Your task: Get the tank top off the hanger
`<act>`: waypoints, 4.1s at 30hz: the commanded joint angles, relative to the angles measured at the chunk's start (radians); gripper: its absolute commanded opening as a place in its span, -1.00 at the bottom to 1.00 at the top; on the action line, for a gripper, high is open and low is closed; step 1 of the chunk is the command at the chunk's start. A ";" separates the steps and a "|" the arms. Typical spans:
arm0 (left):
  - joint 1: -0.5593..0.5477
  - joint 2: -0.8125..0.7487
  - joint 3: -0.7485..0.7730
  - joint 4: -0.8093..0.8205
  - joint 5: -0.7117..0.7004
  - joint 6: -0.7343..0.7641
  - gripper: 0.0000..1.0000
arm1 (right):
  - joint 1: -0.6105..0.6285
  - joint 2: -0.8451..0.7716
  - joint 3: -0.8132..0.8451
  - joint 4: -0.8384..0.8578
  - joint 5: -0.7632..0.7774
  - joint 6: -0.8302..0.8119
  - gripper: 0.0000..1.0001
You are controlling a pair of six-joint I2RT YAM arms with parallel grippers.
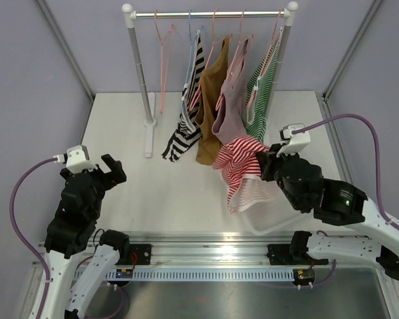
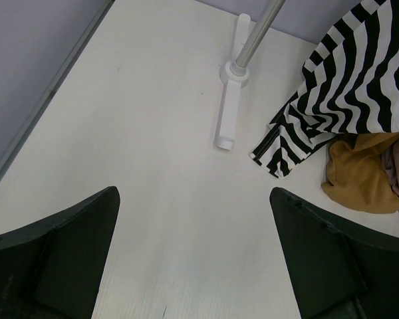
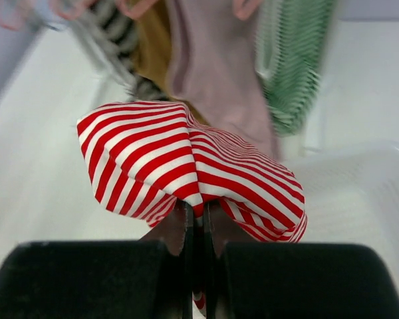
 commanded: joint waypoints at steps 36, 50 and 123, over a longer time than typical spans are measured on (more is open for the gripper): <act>-0.178 0.678 0.807 0.089 0.455 0.051 0.98 | -0.487 -0.210 -0.260 0.090 -0.684 0.025 0.99; -0.209 1.268 1.239 0.216 0.297 0.275 0.93 | -0.487 -0.349 -0.272 -0.009 -0.869 0.067 0.97; -0.207 0.208 0.376 -0.129 0.542 0.090 -1.00 | -0.448 0.118 -0.400 0.915 -1.337 0.310 0.94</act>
